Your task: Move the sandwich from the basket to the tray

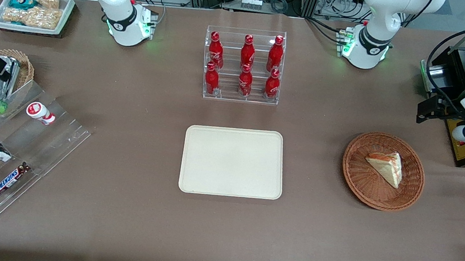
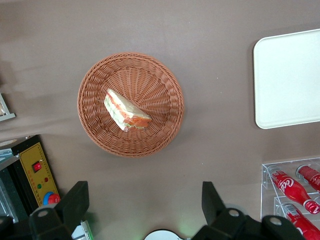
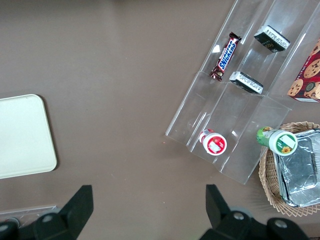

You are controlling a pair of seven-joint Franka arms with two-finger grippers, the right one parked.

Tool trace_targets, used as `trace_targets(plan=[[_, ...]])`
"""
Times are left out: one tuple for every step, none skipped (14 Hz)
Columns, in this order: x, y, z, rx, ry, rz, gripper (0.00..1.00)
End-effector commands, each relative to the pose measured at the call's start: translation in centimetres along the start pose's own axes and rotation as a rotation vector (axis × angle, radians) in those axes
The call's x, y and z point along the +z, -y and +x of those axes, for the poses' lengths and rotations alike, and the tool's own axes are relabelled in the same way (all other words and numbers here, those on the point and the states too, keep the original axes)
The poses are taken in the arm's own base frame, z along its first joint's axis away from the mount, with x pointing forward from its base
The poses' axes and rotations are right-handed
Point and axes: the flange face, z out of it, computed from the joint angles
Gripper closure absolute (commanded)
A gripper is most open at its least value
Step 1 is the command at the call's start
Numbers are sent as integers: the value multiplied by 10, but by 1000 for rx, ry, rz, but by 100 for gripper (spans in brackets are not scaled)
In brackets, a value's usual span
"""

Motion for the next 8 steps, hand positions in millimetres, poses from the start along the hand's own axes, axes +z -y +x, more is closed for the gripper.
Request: trace_targets(plan=[[-8,0,-6,-12,2,3,0],[-7,1,-6,-13,3,3,0],[-8,2,-6,-15,2,3,0],[-8,3,-6,-18,2,1,0],[-8,4,-6,-19,2,1,0],[-8,4,-6,-19,2,1,0],[-8,4,-6,-18,0,1,0],[-7,5,-6,-18,3,1,0]])
